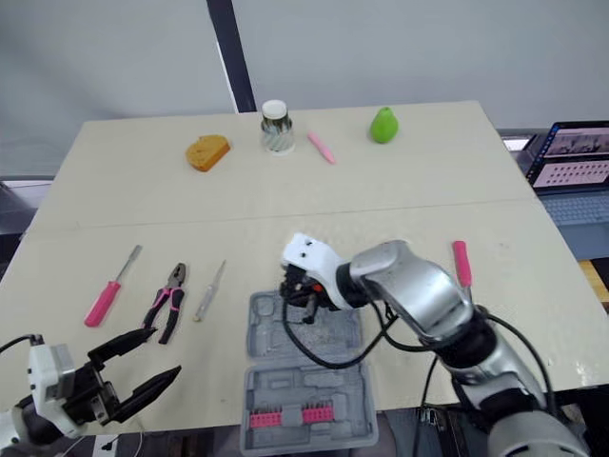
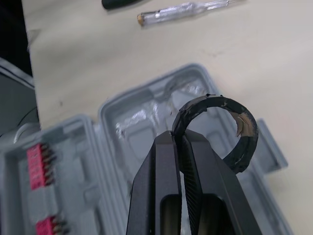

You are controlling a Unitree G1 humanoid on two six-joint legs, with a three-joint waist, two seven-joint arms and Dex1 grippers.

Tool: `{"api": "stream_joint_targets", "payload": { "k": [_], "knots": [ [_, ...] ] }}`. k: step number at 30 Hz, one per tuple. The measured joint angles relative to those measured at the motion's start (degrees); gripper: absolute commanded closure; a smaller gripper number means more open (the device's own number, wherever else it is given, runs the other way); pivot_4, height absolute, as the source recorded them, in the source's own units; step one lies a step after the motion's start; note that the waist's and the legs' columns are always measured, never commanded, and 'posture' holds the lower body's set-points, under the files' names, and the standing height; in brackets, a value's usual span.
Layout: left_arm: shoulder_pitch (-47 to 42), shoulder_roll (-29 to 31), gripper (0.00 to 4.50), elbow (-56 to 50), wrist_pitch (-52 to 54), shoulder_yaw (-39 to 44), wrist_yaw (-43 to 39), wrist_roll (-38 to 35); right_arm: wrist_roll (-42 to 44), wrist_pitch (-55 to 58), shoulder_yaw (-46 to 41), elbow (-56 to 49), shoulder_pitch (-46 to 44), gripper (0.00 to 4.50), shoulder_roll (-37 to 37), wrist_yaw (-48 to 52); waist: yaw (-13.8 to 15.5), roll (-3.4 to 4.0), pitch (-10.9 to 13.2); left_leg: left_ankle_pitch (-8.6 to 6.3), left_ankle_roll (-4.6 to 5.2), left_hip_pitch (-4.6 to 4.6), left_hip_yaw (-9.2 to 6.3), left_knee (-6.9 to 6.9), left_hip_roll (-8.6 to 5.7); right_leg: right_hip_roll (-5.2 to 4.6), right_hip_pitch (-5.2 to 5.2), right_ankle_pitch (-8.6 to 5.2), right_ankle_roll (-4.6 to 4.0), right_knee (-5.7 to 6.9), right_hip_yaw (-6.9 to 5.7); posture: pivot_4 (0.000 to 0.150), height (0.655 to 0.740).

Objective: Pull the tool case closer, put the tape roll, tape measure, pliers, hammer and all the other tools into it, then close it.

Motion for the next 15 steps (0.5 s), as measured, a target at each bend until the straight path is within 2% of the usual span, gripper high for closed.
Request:
{"api": "stream_joint_targets", "payload": {
  "k": [8, 15],
  "knots": [
    [0.9, -0.2, 0.00, -1.0, -0.1, 0.0, 0.0, 0.0, -1.9, -6.5, 6.3, 12.4, -3.0, 4.47, 6.8, -3.8, -1.1, -0.02, 0.0, 0.00, 0.00, 0.02, 0.00, -0.11, 0.00, 0.03, -0.10, -0.01, -0.01, 0.08, 0.00, 0.150, 0.7356],
    [2.4, -0.2, 0.00, -2.2, -0.2, 0.6, -0.1, 0.0, -2.9, -9.0, 8.9, 19.0, -3.9, 4.47, 11.9, -4.5, -2.2, -0.02, 0.0, 0.00, -0.02, 0.02, 0.00, -0.20, 0.01, 0.03, -0.14, -0.02, -0.03, 0.12, 0.02, 0.150, 0.7356]
  ]
}}
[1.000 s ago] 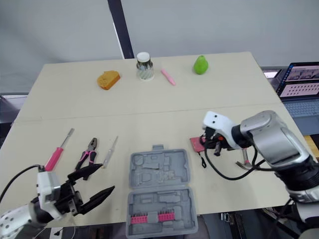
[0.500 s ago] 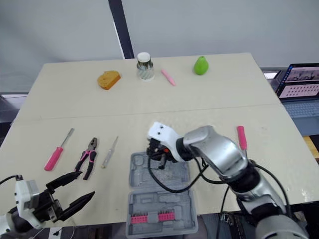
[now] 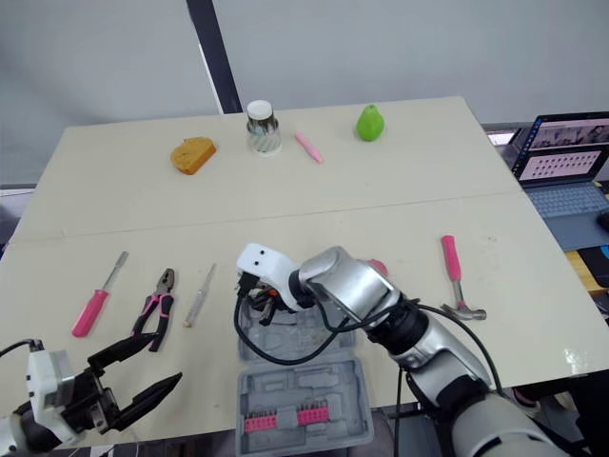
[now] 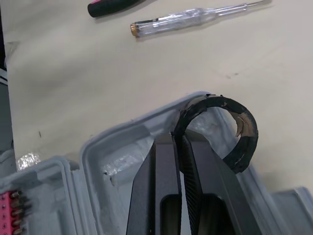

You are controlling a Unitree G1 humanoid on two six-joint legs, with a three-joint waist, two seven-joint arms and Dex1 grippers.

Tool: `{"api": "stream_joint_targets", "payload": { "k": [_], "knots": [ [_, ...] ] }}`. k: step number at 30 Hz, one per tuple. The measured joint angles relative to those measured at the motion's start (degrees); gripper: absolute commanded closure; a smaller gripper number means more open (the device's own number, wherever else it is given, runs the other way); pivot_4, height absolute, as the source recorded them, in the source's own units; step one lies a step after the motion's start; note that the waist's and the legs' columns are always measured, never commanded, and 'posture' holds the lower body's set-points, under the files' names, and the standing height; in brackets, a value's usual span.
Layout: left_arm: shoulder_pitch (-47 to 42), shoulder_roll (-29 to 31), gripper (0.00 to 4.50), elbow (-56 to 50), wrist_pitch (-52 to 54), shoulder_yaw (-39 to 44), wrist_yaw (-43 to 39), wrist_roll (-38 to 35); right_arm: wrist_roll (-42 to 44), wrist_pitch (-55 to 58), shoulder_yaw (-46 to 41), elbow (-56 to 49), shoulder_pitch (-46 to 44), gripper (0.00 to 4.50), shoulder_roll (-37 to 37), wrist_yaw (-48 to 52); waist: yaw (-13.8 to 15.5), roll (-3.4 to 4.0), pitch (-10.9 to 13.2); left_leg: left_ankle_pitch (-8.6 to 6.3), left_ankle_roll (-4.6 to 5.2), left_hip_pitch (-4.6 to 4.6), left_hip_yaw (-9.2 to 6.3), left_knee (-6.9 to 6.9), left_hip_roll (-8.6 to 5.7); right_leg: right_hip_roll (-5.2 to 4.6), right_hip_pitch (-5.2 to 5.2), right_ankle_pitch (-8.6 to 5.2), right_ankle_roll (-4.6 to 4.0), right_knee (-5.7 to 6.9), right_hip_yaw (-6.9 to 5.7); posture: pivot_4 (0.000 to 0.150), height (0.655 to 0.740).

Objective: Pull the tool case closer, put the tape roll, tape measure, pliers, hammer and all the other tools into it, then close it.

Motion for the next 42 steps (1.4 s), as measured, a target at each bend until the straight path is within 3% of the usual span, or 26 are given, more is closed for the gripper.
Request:
{"api": "stream_joint_targets", "payload": {
  "k": [13, 30, 35, 42],
  "knots": [
    [1.7, 0.0, 0.00, 0.1, 0.0, 2.5, 0.3, 0.9, -2.3, -2.9, 1.8, 6.5, 0.2, 4.47, 3.1, -0.4, -0.1, -0.01, 0.0, -0.01, -0.02, -0.01, 0.08, -0.02, -0.01, 0.02, -0.18, 0.00, -0.01, 0.05, 0.64, 0.150, 0.7356],
    [1.8, -0.4, 0.00, 0.1, 0.0, 2.7, 0.3, 1.3, -3.2, -3.6, 3.0, 7.1, 1.0, 4.47, 3.2, 0.0, -0.1, -0.02, 0.0, -0.02, -0.04, -0.02, 0.17, -0.07, 0.00, 0.02, -0.27, 0.00, -0.01, 0.07, 0.76, 0.150, 0.7356],
    [1.8, -0.4, 0.00, 0.1, 0.0, 2.7, 0.2, 1.3, -3.0, -3.4, 2.9, 7.1, 1.0, 3.13, 3.8, 0.0, -0.1, -0.02, 0.0, -0.03, -0.04, -0.02, 0.18, -0.07, 0.01, 0.02, -0.28, 0.00, -0.01, 0.07, 0.77, 0.150, 0.7356],
    [1.8, -0.6, 0.00, 0.1, 0.0, 2.7, 0.2, 1.6, 0.6, 0.2, -0.7, 4.2, 0.9, 3.13, 4.3, 0.7, -0.1, -0.02, 0.0, -0.03, -0.05, -0.03, 0.18, -0.08, 0.03, 0.01, -0.29, -0.01, -0.01, 0.05, 0.79, 0.150, 0.7356]
  ]
}}
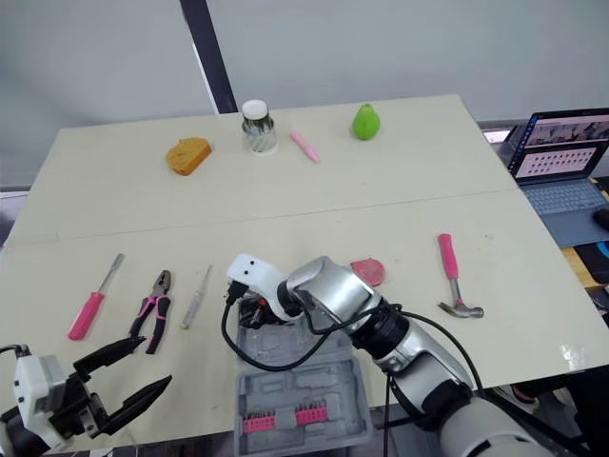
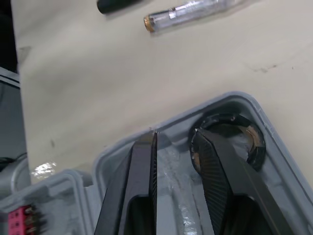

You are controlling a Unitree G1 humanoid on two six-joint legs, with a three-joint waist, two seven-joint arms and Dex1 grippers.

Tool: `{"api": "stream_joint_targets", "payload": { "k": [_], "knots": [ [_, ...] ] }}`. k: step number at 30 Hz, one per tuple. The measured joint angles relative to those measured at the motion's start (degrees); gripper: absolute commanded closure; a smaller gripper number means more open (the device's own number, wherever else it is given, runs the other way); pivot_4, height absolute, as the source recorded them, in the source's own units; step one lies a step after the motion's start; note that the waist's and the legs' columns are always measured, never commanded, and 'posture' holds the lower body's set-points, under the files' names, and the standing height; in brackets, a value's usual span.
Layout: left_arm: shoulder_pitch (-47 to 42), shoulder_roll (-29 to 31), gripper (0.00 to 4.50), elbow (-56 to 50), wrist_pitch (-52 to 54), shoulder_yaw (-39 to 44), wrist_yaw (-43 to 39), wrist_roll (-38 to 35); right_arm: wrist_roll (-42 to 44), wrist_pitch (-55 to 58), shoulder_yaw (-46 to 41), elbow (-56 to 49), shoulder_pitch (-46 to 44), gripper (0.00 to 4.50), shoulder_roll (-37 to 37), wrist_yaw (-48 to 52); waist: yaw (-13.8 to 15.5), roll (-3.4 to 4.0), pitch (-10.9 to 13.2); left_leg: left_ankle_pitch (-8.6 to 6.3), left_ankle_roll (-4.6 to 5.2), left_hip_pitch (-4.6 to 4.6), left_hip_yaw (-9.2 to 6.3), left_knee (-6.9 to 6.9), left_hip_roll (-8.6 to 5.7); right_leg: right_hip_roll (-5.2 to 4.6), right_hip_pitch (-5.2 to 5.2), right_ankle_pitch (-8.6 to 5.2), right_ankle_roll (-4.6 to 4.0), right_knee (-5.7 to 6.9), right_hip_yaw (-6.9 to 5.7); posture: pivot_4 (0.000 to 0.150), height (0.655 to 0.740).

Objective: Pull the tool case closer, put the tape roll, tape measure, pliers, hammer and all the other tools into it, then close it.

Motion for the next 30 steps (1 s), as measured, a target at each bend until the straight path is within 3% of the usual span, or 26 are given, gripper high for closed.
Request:
{"api": "stream_joint_targets", "payload": {
  "k": [5, 19, 30],
  "knots": [
    [0.0, -0.1, 0.00, 0.0, -0.1, 0.0, -0.1, 0.0, 2.3, 1.0, -2.3, -2.4, -0.1, 3.13, -0.4, 0.2, 0.0, 0.00, 0.0, 0.00, 0.00, 0.00, 0.00, 0.00, 0.00, 0.00, 0.00, 0.00, 0.00, 0.00, 0.01, 0.150, 0.7356],
    [-0.3, -0.1, 0.00, 0.0, -0.2, -0.2, -0.3, 0.2, 0.3, -20.9, -4.5, -1.2, 9.4, 3.13, -1.3, -0.1, 0.0, -0.06, 0.0, -0.01, 0.00, 0.00, 0.07, 0.00, 0.02, 0.06, -0.01, 0.00, 0.00, 0.01, -0.02, 0.150, 0.7356],
    [-0.5, 0.1, 0.00, 0.0, -0.1, -0.1, -0.9, 0.1, -2.5, -30.1, -4.5, 5.7, 12.1, 3.13, -0.2, 0.4, 0.0, -0.08, 0.0, -0.01, 0.00, 0.01, 0.07, 0.01, 0.03, 0.07, -0.01, 0.00, 0.00, 0.01, -0.03, 0.150, 0.7356]
  ]
}}
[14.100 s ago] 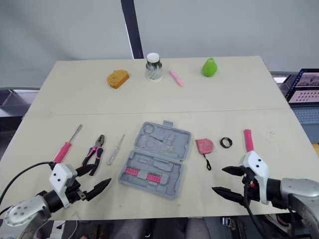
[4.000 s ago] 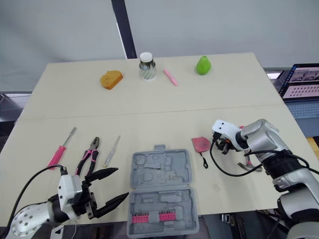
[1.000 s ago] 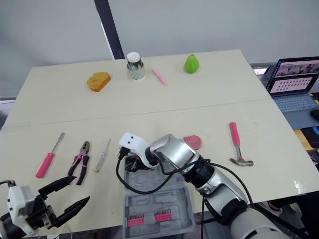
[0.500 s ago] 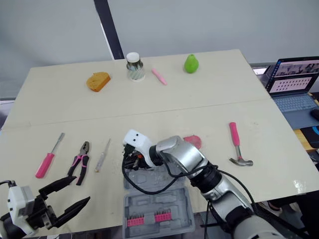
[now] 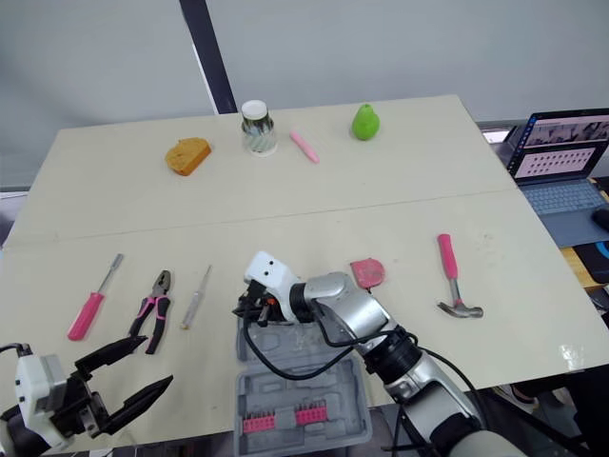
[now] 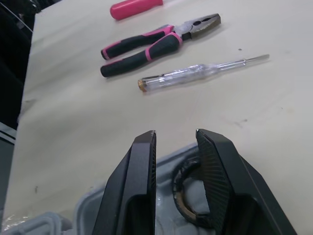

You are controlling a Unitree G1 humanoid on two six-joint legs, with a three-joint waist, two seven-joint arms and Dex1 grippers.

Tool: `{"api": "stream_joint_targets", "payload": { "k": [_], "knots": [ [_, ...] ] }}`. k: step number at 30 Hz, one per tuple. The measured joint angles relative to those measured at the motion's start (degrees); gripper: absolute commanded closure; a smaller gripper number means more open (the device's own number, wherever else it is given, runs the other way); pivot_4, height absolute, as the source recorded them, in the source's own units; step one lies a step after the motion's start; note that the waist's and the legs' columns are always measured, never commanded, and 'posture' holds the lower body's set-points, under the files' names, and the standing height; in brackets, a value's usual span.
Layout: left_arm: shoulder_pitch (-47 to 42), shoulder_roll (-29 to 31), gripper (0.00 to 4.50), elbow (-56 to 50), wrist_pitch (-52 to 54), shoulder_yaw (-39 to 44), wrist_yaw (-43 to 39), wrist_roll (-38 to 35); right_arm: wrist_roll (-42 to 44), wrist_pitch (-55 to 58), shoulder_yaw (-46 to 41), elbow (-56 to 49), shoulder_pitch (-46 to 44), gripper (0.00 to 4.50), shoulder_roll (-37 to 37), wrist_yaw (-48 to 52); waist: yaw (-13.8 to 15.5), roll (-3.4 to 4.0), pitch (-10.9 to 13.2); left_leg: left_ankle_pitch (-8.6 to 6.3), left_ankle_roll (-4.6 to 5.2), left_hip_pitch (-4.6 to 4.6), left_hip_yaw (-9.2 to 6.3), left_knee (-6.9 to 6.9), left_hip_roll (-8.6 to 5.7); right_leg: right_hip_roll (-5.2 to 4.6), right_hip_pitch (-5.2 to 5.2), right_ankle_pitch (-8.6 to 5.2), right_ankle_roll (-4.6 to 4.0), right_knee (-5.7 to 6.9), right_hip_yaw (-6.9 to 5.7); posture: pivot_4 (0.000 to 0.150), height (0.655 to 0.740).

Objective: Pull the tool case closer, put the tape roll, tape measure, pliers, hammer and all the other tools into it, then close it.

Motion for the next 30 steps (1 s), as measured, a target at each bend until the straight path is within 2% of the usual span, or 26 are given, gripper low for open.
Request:
{"api": "stream_joint_targets", "payload": {
  "k": [16, 30],
  "knots": [
    [0.7, -0.1, 0.00, 0.0, 0.4, 0.7, -1.0, -0.6, -3.3, -6.7, 0.0, 9.6, 0.0, 3.13, 2.3, 0.8, 0.0, -0.01, 0.0, 0.00, 0.00, 0.00, 0.00, 0.01, 0.00, 0.02, 0.00, 0.00, 0.00, 0.01, -0.01, 0.150, 0.7356],
    [0.9, -0.1, 0.00, 0.0, 0.4, 0.7, -0.9, -0.6, -5.7, -10.1, 0.0, 10.8, 0.5, 3.13, 2.5, 1.5, 0.0, -0.02, 0.0, 0.00, 0.00, 0.01, 0.00, 0.02, 0.00, 0.04, 0.01, 0.00, 0.00, 0.02, -0.02, 0.150, 0.7356]
  ]
}}
